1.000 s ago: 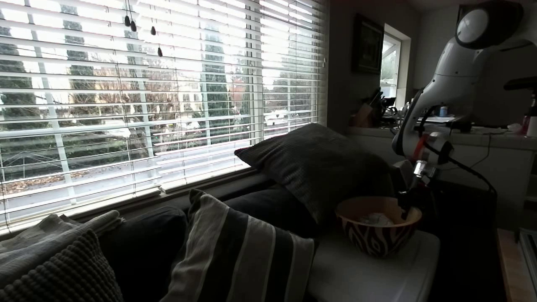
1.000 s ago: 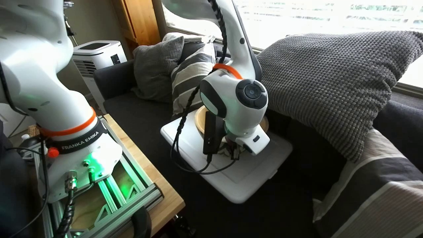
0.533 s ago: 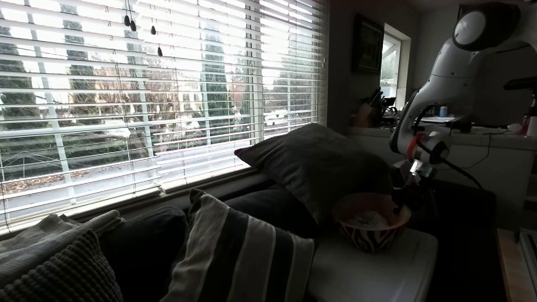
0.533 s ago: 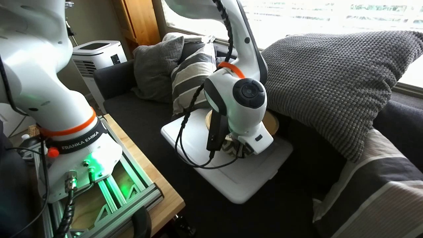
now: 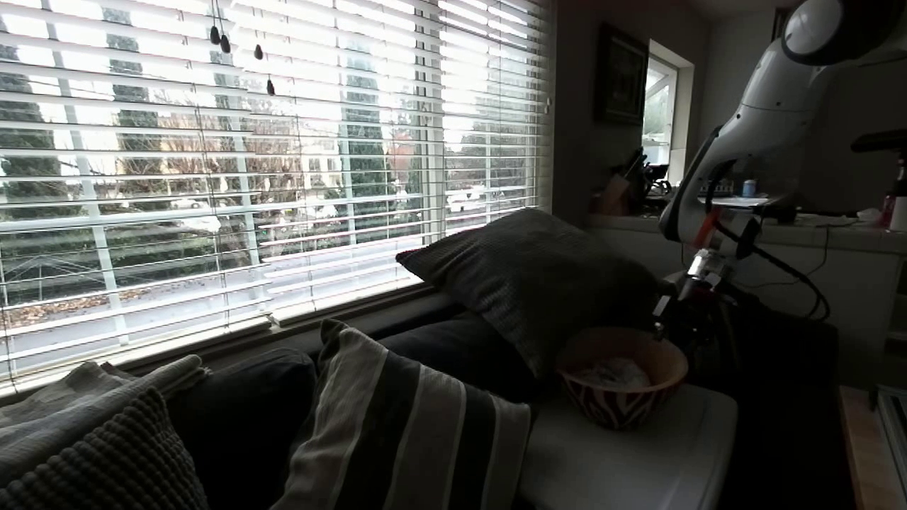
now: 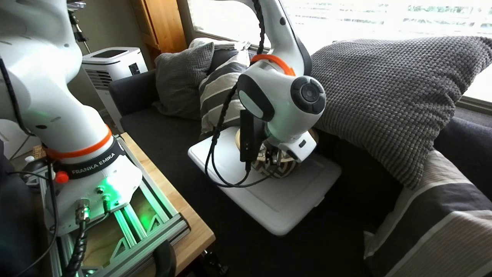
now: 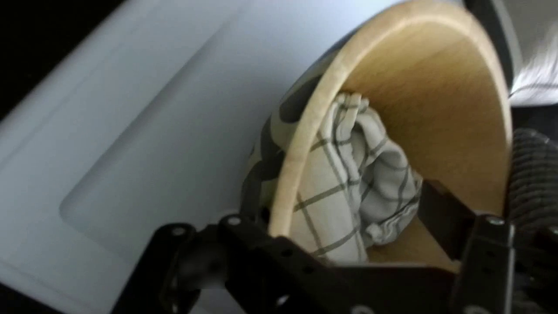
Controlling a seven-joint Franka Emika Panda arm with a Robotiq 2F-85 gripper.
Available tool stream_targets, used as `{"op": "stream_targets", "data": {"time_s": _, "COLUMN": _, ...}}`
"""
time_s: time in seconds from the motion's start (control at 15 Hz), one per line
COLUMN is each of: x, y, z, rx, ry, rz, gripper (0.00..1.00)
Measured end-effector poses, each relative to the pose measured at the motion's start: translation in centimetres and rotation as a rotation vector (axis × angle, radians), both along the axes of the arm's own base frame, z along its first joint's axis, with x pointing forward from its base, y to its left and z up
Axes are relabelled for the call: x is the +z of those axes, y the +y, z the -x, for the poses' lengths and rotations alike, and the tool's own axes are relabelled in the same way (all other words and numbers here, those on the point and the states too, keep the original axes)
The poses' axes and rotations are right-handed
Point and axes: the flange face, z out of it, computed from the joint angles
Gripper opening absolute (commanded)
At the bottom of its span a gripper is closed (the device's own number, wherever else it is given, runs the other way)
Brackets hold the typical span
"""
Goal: Remove the wooden bowl from the sofa back put it on the white object on the sofa seat
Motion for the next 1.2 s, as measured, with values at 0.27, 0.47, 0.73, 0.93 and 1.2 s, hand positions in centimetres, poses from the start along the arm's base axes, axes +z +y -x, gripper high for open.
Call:
{"op": "stream_targets", "data": {"time_s": 0.27, "x": 4.9, "y": 1.8, "z": 3.0, "rx": 0.201, "ry": 0.133, "rz": -0.149, "gripper": 1.0}}
{"op": "stream_targets", "data": {"time_s": 0.47, "x": 9.4, "y": 1.9, "z": 5.0, "rx": 0.248, "ry": 0.237, "rz": -0.195, "gripper": 1.0}}
{"op": "stream_targets", "data": {"time_s": 0.73, "x": 17.0, "y": 1.3, "z": 5.1, "rx": 0.2, "ry": 0.259, "rz": -0.087, "gripper": 1.0}}
{"op": "stream_targets", "data": {"time_s": 0.93, "x": 23.7, "y": 2.4, "z": 4.1, "rx": 0.177, "ry": 0.235, "rz": 0.061, "gripper": 1.0}}
{"op": "stream_targets", "data": {"time_s": 1.2, "x": 30.5, "y": 6.1, "z": 2.0, "rx": 0.165, "ry": 0.207, "rz": 0.276, "gripper": 1.0}}
